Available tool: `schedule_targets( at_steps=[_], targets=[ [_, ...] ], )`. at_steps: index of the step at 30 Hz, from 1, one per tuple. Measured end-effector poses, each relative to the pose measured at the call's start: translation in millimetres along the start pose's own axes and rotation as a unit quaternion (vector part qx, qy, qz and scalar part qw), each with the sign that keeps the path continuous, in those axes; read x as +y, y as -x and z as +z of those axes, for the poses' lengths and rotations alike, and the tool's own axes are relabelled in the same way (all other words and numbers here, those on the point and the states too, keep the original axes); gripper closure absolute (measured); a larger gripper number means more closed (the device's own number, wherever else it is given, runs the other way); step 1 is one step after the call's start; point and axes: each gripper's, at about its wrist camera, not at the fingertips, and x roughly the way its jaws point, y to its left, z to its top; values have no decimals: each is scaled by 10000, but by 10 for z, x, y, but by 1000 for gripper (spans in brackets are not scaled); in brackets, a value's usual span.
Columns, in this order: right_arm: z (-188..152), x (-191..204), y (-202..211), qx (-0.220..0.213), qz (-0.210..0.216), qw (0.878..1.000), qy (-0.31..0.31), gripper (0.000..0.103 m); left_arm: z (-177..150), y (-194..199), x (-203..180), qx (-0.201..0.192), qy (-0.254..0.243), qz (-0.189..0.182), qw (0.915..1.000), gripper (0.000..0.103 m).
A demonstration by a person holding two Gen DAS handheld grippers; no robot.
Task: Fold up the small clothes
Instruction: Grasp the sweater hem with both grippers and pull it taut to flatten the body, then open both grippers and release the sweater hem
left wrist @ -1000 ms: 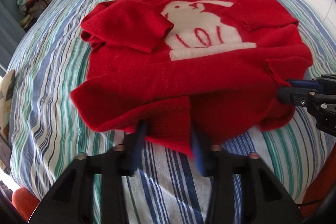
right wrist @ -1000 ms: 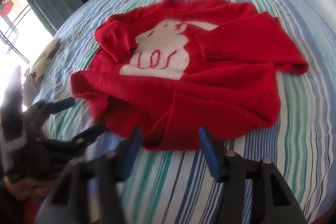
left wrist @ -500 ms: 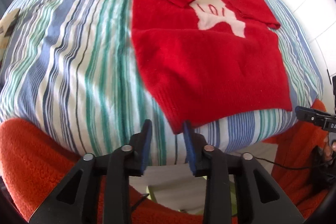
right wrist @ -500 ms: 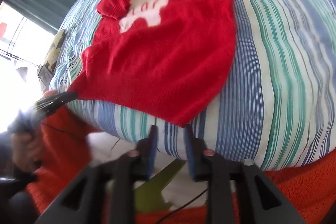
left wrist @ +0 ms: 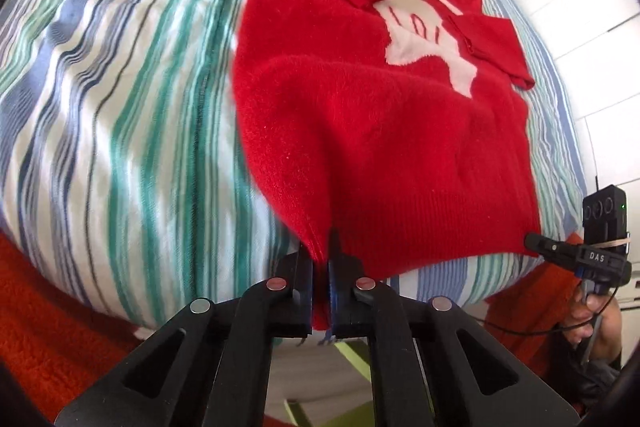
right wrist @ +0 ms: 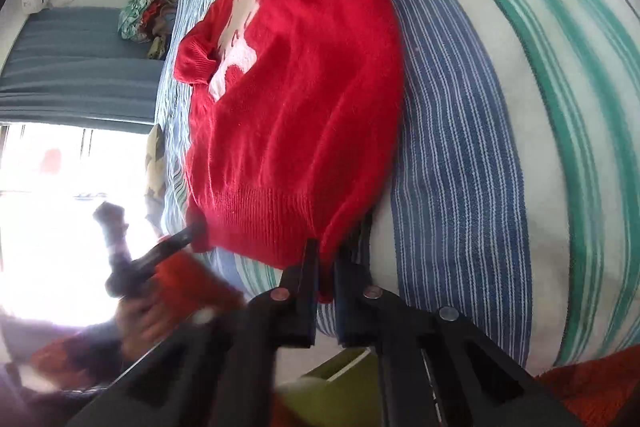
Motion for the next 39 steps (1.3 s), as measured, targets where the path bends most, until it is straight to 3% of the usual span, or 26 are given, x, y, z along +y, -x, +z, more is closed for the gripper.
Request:
schedule_targets(
  at_steps=[4, 6, 13, 24, 29, 30, 34, 35, 36, 39],
  targets=[
    [-97, 250, 442, 18, -460, 9981, 419, 98, -133, 258, 56, 65, -30, 47, 10000, 100],
    [-133, 328, 548, 96, -757, 9956, 544, 98, -132, 162, 20, 224, -114, 357, 9990, 100],
    [-40, 82, 50, 582, -1817, 9791, 706, 99, -142, -227, -104, 324, -556, 1464, 9871, 99],
    [-11, 15, -147, 471, -2166, 9729, 657, 99, -13, -626, -135, 458, -573, 1841, 9802, 95],
    [-4, -20, -178, 471, -2143, 9739, 580, 101, 23, -695, -137, 484, -393, 1744, 9827, 90],
    [-18, -32, -148, 470, -2130, 9742, 578, 101, 26, -664, -105, 501, -307, 1726, 9832, 84],
    [-34, -68, 12, 489, -2060, 9760, 512, 98, 14, -540, 75, 582, 56, 1720, 9834, 42],
    [-33, -79, 51, 503, -2025, 9768, 478, 95, 1, -513, 102, 608, 97, 1850, 9808, 34],
    [-42, -84, 97, 522, -2003, 9773, 457, 85, -12, -476, 120, 593, 110, 1975, 9784, 24],
    [-99, -100, 270, 584, -2101, 9750, 436, 60, -50, -322, 170, 610, 116, 2053, 9767, 24]
  ],
)
